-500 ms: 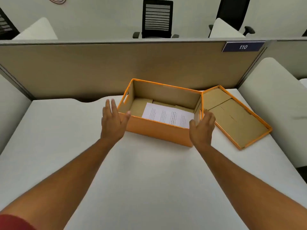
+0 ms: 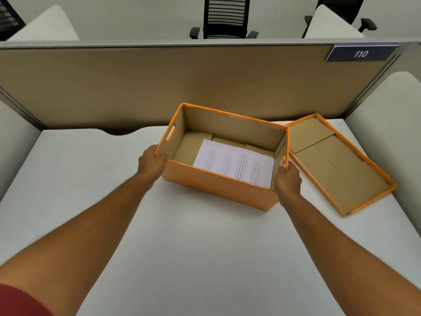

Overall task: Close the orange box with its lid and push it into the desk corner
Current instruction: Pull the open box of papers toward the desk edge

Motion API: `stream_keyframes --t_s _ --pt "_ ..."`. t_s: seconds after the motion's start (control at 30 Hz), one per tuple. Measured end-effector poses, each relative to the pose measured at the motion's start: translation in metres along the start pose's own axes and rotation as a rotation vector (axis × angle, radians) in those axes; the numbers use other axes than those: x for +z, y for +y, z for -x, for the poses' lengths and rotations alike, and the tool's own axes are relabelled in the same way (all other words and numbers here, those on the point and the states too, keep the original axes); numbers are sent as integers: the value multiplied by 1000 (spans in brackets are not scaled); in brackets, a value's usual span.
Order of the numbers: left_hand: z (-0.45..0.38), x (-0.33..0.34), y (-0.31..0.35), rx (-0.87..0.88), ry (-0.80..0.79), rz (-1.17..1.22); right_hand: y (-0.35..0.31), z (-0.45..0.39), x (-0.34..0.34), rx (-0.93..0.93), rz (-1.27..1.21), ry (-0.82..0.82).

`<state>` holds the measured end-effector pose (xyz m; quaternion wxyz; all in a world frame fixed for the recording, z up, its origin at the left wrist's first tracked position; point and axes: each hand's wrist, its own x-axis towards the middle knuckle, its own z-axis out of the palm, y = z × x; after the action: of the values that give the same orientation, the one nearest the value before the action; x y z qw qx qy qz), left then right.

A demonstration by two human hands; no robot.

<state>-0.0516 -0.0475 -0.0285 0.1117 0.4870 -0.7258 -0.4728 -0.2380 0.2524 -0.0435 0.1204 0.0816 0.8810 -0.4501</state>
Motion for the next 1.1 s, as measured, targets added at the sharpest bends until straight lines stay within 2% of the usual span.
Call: stream_keyframes --t_s 0.13,0.3,0.4,0.53,0.63,0.73,0.8,0.87,0.93,1.0,1.07,1.1 --pt "3 -19 -8 28 118 -27 2 47 -7 -6 -94 -52" --pt "1 -63 -25 77 251 -82 23 166 -14 66 -288 -174" --pt "0 -91 -37 107 215 -119 42 241 -16 176 -362 -308" --pt "6 -107 -53 145 115 -137 70 317 -18 358 -337 -541" --pt "15 -104 -59 173 60 -110 79 343 -18 359 -266 -592" --pt "26 -98 -60 137 -8 27 73 346 -25 332 -136 -670" --pt "38 -93 -58 80 -34 113 68 337 -41 245 83 -746" --pt "58 -88 -58 4 -6 168 57 317 -61 -54 301 -734" --pt "84 -81 -66 -91 34 219 39 287 -75 -310 334 -550" --pt "112 -72 -77 -176 45 274 20 249 -71 -465 264 -333" --pt "133 -62 -88 -222 31 313 6 206 -51 -546 266 -251" --pt "140 -58 -91 -229 18 331 2 186 -39 -535 308 -276"
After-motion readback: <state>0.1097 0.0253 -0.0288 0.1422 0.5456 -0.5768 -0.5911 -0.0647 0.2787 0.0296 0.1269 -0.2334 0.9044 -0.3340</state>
